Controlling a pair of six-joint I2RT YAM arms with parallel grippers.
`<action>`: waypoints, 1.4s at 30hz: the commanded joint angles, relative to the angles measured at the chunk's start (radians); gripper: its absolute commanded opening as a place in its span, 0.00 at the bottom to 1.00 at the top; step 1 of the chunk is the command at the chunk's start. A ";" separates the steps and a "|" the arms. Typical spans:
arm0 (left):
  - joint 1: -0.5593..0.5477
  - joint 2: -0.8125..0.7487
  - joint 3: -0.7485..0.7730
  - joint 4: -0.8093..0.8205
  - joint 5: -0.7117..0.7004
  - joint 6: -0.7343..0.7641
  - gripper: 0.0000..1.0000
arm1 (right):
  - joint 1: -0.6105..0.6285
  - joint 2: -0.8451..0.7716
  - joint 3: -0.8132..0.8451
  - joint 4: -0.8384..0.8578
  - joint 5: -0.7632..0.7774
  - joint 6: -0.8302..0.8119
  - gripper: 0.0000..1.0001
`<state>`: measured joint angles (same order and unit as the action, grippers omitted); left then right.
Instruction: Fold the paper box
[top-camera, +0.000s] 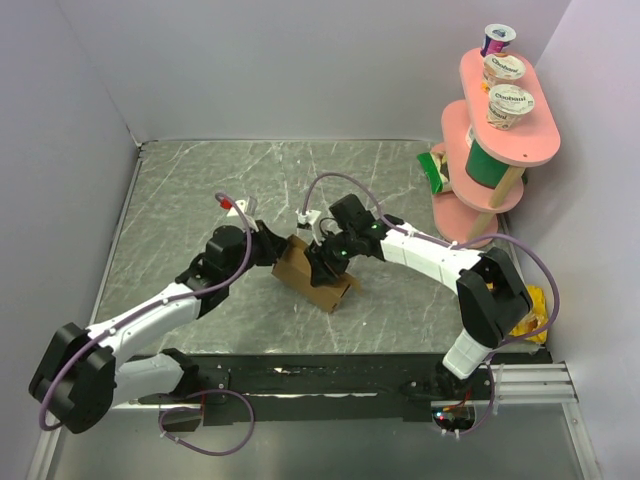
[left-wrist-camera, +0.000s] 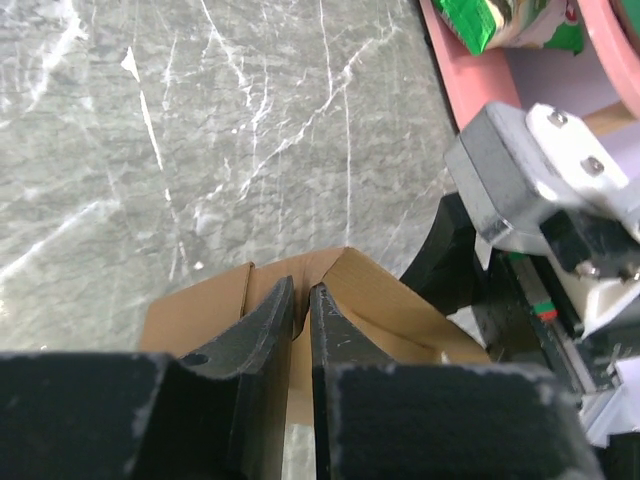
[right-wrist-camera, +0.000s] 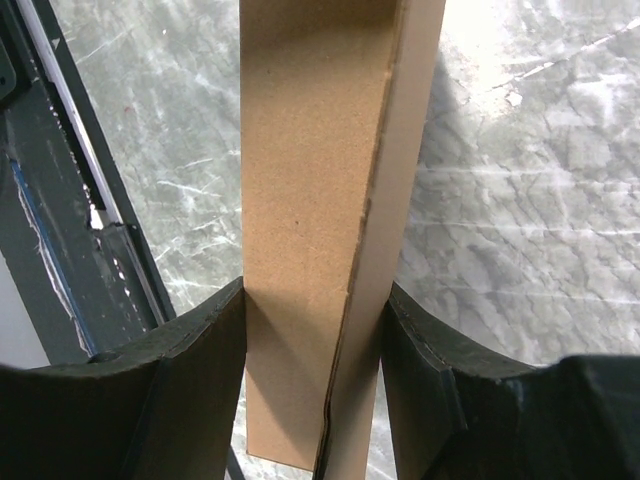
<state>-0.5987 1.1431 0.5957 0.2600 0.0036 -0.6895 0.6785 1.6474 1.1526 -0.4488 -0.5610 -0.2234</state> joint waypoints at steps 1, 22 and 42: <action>-0.009 -0.075 -0.028 0.042 0.074 0.061 0.15 | 0.009 0.014 -0.039 0.090 0.107 -0.057 0.47; -0.009 -0.177 -0.135 -0.024 0.052 0.119 0.16 | 0.087 -0.098 -0.195 0.216 0.263 -0.133 0.46; -0.009 -0.315 -0.231 0.001 -0.057 0.291 0.22 | 0.105 -0.098 -0.215 0.234 0.293 -0.133 0.45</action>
<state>-0.6083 0.8543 0.3843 0.2371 -0.0231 -0.4702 0.7898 1.5326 0.9741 -0.2188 -0.3809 -0.2798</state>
